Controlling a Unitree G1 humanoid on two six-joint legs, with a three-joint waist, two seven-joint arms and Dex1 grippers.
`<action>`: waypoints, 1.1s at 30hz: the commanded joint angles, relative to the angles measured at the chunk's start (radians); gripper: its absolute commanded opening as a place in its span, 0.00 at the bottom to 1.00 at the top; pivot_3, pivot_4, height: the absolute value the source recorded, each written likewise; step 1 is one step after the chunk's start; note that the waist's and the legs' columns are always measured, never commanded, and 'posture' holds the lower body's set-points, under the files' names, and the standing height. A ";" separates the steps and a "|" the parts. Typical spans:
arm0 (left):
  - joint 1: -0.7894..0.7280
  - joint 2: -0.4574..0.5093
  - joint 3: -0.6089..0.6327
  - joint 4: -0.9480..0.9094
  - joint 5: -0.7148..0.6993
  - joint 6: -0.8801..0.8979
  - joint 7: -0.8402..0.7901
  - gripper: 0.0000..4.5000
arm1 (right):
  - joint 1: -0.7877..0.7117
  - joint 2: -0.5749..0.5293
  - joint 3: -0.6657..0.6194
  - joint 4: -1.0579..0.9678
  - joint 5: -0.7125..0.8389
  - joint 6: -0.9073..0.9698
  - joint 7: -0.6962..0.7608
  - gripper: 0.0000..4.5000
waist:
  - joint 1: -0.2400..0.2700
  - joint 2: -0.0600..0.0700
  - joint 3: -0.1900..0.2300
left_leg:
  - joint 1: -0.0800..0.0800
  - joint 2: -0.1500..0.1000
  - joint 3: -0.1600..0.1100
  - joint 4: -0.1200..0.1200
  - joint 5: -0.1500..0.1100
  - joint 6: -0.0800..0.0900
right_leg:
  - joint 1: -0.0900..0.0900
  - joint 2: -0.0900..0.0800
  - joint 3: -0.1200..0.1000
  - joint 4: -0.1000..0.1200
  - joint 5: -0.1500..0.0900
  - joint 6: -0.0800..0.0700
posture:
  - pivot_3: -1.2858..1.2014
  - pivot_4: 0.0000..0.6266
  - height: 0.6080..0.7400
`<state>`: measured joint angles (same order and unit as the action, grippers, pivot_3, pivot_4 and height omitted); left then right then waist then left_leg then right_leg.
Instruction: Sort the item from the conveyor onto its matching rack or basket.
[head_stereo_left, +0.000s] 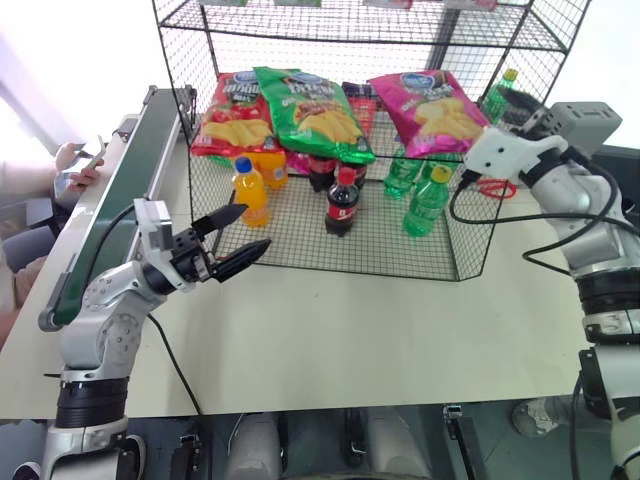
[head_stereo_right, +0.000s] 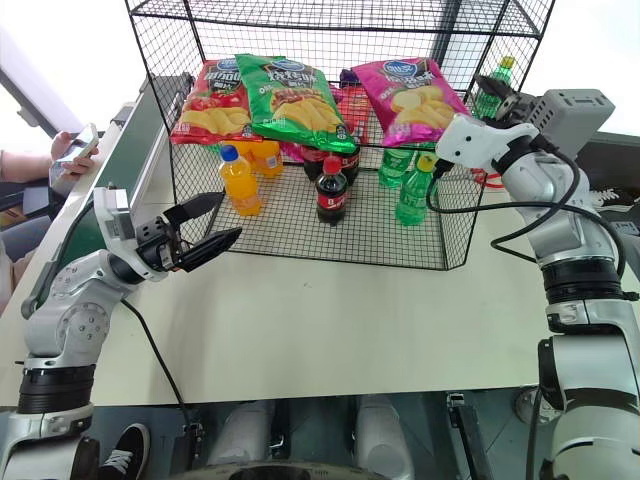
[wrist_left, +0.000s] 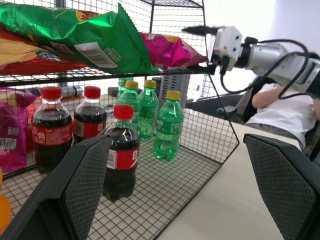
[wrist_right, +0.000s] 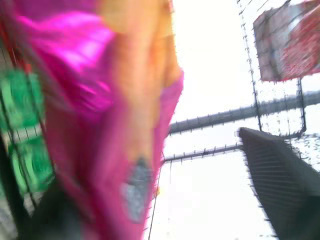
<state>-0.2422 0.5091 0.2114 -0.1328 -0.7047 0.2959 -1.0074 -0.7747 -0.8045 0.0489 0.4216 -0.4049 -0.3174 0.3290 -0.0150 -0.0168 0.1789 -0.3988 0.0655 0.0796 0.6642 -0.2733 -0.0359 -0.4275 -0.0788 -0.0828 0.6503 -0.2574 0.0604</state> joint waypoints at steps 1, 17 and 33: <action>0.006 0.005 0.007 -0.026 0.009 -0.025 -0.005 1.00 | 0.014 -0.024 -0.018 -0.071 0.045 -0.015 0.050 0.98 | 0.001 0.000 0.000 | 0.000 0.000 0.000 0.000 0.000 0.000 | 0.000 0.000 0.000 0.000 0.000 0.000 | 0.52 0.24 1.00; 0.011 0.001 -0.007 -0.019 0.029 -0.038 -0.014 1.00 | 0.084 -0.065 -0.109 -0.135 0.486 -0.089 0.413 0.98 | 0.003 0.000 0.000 | 0.000 0.000 0.000 0.000 0.000 0.000 | 0.000 0.000 0.000 0.000 0.000 0.000 | 0.52 0.24 1.00; 0.083 0.149 0.089 -0.049 0.129 0.015 0.129 1.00 | 0.455 -0.056 -0.324 -0.651 1.353 0.757 0.614 0.98 | 0.009 0.000 0.000 | 0.001 0.000 -0.001 0.000 -0.001 0.001 | 0.001 0.000 -0.001 0.001 0.000 0.000 | 0.52 0.24 1.00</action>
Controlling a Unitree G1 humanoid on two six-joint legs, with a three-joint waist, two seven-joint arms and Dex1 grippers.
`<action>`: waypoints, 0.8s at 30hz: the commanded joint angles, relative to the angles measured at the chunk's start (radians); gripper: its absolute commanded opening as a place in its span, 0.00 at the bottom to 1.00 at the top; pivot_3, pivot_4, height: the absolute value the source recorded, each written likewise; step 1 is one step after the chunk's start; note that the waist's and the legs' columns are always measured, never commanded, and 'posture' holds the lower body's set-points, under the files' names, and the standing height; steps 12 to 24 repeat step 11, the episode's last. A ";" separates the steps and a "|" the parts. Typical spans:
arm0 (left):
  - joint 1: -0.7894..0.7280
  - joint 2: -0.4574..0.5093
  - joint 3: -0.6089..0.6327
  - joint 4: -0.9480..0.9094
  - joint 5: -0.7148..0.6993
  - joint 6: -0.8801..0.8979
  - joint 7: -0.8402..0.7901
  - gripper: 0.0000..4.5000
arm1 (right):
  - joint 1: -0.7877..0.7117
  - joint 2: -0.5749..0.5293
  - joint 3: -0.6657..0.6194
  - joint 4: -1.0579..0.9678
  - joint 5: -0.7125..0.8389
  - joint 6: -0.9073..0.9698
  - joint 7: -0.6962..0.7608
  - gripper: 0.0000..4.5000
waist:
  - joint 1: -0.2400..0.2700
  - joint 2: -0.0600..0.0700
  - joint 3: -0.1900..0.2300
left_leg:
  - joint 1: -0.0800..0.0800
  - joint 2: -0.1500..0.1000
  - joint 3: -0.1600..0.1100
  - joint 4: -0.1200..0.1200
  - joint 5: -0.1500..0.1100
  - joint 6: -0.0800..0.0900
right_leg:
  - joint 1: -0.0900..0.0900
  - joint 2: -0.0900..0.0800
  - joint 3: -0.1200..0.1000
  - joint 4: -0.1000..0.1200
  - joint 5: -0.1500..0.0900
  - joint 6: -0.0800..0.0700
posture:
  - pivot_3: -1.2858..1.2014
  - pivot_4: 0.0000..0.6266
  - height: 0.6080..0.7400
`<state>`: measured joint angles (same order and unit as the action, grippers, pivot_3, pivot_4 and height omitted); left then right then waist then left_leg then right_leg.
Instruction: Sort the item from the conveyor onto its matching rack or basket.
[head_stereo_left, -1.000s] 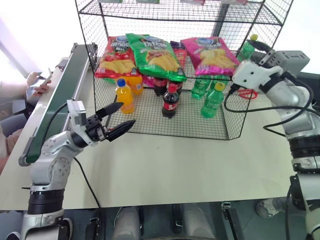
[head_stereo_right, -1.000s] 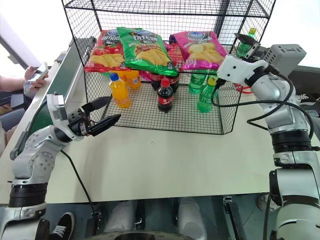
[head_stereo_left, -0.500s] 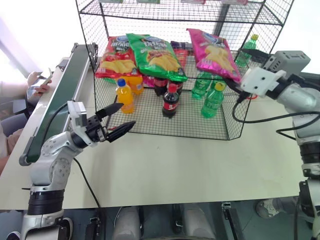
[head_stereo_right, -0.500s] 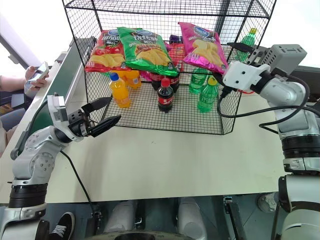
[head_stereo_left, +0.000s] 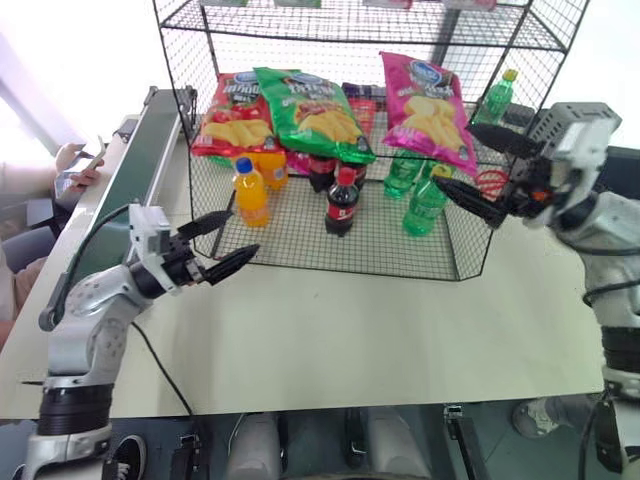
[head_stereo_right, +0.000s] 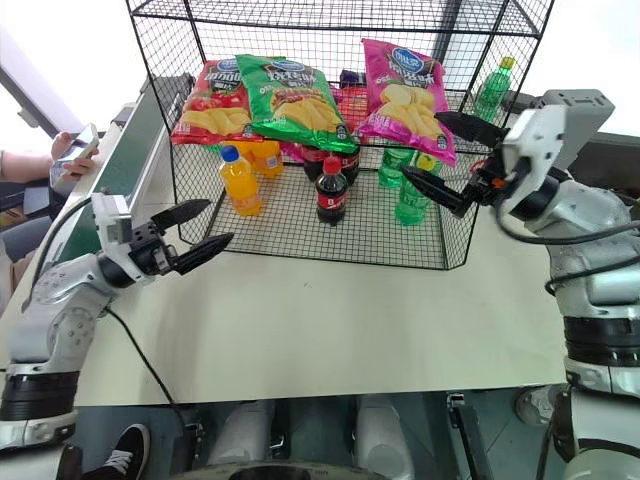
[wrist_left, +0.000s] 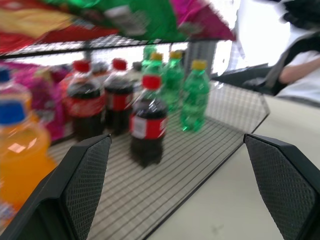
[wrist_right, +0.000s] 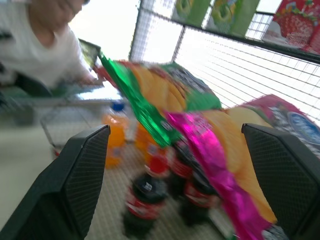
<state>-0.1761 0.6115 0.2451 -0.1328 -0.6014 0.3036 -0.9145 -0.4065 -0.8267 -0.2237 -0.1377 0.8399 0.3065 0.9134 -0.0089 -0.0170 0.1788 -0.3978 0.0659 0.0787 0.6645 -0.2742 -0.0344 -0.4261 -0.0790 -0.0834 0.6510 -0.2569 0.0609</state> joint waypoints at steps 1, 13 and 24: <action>0.031 0.061 0.067 -0.055 0.031 0.006 0.042 1.00 | 0.133 -0.039 -0.054 -0.109 0.094 0.140 0.043 0.98 | 0.006 -0.001 0.000 | 0.000 0.000 0.000 0.000 0.000 0.000 | 0.000 0.000 0.000 0.000 0.000 0.000 | 0.52 0.24 1.00; 0.155 0.164 0.170 -0.031 0.065 -0.001 0.047 1.00 | 0.304 -0.013 -0.059 -0.120 -0.034 0.096 0.111 0.98 | 0.017 0.000 0.000 | 0.001 0.000 0.001 0.000 -0.001 0.001 | 0.000 0.000 0.000 -0.001 0.000 -0.001 | 0.52 0.24 1.00; 0.155 0.164 0.170 -0.031 0.065 -0.001 0.047 1.00 | 0.304 -0.013 -0.059 -0.120 -0.034 0.096 0.111 0.98 | 0.017 0.000 0.000 | 0.001 0.000 0.001 0.000 -0.001 0.001 | 0.000 0.000 0.000 -0.001 0.000 -0.001 | 0.52 0.24 1.00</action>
